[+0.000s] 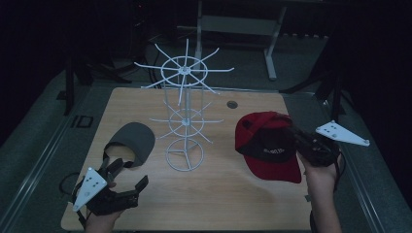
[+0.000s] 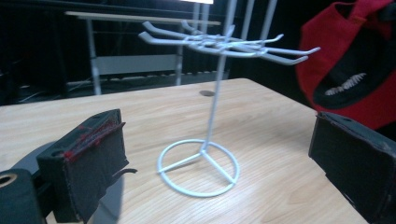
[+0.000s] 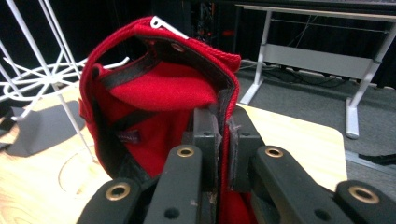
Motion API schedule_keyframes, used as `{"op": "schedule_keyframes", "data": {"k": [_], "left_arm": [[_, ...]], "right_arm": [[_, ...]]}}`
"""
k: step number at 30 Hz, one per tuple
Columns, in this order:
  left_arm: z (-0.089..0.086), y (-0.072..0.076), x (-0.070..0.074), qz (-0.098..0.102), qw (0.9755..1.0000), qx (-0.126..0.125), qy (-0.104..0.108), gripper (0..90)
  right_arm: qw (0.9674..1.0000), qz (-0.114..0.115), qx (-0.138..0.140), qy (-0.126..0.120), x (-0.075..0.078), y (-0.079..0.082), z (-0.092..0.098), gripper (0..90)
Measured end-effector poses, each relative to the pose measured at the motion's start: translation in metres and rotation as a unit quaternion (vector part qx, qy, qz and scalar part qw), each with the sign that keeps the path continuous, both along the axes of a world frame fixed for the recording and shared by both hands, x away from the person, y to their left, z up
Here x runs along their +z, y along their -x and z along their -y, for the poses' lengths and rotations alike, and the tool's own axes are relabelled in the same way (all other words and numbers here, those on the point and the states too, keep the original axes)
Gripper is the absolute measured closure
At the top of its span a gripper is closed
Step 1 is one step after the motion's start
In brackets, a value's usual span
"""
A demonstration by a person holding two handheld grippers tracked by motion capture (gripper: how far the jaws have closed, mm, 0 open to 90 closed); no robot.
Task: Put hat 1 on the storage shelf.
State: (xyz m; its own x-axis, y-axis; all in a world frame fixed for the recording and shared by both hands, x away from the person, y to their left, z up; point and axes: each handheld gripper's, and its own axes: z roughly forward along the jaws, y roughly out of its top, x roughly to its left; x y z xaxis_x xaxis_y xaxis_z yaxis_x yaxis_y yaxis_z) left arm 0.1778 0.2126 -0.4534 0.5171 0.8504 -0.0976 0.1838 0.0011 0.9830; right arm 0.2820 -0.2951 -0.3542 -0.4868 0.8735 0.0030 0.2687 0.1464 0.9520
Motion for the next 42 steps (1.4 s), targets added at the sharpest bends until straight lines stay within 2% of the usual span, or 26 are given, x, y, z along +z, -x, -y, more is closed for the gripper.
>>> {"op": "schedule_keyframes", "data": {"k": [3, 5, 7, 11, 13, 17, 22, 27, 36, 37, 40, 42], "left_arm": [[0.009, 0.002, 0.011, 0.018, 0.9996, -0.022, 0.0, 5.5], [0.018, 0.002, 0.02, 0.027, 0.9987, -0.042, -0.01, 5.9], [0.024, 0.0, 0.025, 0.029, 0.9978, -0.057, -0.015, 5.9], [0.041, -0.004, 0.036, 0.03, 0.9943, -0.099, -0.026, 6.9], [0.049, -0.007, 0.04, 0.035, 0.9921, -0.115, -0.035, 7.3], [0.063, -0.014, 0.05, 0.047, 0.9882, -0.141, -0.037, 7.7], [0.08, -0.023, 0.062, 0.056, 0.9837, -0.164, -0.048, 8.8], [0.1, -0.034, 0.071, 0.063, 0.979, -0.184, -0.061, 10.2], [0.138, -0.052, 0.073, 0.063, 0.9738, -0.202, -0.083, 11.1], [0.143, -0.055, 0.075, 0.063, 0.9722, -0.207, -0.089, 11.2], [0.147, -0.061, 0.083, 0.07, 0.9699, -0.215, -0.091, 11.1], [0.15, -0.067, 0.087, 0.069, 0.9694, -0.217, -0.092, 11.1]], "right_arm": [[1.0, 0.002, -0.001, -0.003, 0.002, 0.004, -0.001, 84.4], [1.0, 0.003, 0.003, -0.003, 0.003, 0.006, -0.002, 84.3], [1.0, 0.004, 0.003, -0.003, 0.004, 0.006, -0.003, 84.4], [1.0, 0.001, 0.007, -0.007, 0.006, 0.007, -0.004, 84.4], [0.9999, 0.003, 0.011, -0.01, 0.007, 0.009, -0.005, 84.4], [0.9997, 0.008, 0.021, -0.012, 0.01, 0.013, -0.009, 84.3], [0.999, 0.014, 0.034, -0.025, 0.016, 0.018, -0.013, 84.4], [0.9982, 0.031, 0.045, -0.027, 0.025, 0.025, -0.017, 84.3], [0.9963, 0.049, 0.062, -0.033, 0.035, 0.04, -0.02, 84.3], [0.9963, 0.049, 0.064, -0.031, 0.035, 0.041, -0.021, 84.3], [0.9959, 0.054, 0.067, -0.029, 0.038, 0.044, -0.02, 84.3], [0.9952, 0.054, 0.073, -0.036, 0.038, 0.047, -0.019, 84.3]]}}
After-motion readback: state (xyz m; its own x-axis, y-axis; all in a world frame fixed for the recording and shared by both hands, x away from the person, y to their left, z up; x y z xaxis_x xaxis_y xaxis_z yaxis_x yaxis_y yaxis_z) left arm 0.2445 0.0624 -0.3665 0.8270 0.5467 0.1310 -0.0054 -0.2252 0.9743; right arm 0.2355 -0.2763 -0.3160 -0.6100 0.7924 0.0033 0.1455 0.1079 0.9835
